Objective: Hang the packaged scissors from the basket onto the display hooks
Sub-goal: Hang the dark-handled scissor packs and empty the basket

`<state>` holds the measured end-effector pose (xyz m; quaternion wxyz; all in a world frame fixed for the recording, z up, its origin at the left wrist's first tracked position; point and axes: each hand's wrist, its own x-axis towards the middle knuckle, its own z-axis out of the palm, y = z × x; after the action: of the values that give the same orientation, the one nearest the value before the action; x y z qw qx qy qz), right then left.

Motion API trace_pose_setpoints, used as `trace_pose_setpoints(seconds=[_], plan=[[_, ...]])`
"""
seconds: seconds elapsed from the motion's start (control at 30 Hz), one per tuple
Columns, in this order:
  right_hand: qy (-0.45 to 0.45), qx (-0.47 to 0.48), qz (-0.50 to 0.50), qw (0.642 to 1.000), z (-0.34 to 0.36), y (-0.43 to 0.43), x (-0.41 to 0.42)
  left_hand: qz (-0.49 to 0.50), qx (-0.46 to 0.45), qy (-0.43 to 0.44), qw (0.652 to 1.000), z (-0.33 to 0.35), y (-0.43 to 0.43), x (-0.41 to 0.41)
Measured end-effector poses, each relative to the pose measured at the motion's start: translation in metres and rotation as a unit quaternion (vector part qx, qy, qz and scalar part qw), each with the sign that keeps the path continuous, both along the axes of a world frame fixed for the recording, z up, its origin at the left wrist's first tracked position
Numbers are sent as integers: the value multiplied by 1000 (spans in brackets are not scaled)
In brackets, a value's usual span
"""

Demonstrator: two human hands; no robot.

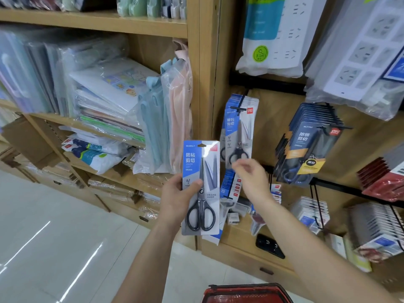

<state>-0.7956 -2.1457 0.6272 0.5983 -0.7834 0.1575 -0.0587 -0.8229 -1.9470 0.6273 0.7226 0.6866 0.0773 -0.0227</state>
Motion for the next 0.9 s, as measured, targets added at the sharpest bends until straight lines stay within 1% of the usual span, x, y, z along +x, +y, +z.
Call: trace_pose_setpoints(seconds=[0.07,0.1,0.13,0.23,0.33,0.47,0.6,0.73,0.9], plan=[[20,75,125,989,5,11,-22,4,-5,-2,1000,0,-9,2],[14,92,159,983,7,15,-28,1,-2,-8,1000,1,-14,4],[1,88,167,982,7,16,-30,-6,2,-15,1000,1,-19,5],[-37,48,119,991,12,12,-26,-16,31,-34,999,3,-29,11],[-64,36,66,995,15,-3,-14,-11,88,-50,995,3,-28,18],[-86,9,34,996,21,-22,8,-23,185,-79,979,5,-19,20],[-88,-10,12,996,22,-31,28,-47,271,-90,957,8,-12,20],[-94,-22,-29,995,23,-31,34,-65,312,-83,944,10,-5,19],[-79,-44,-66,994,26,-28,47,-78,352,-84,929,14,-2,18]])
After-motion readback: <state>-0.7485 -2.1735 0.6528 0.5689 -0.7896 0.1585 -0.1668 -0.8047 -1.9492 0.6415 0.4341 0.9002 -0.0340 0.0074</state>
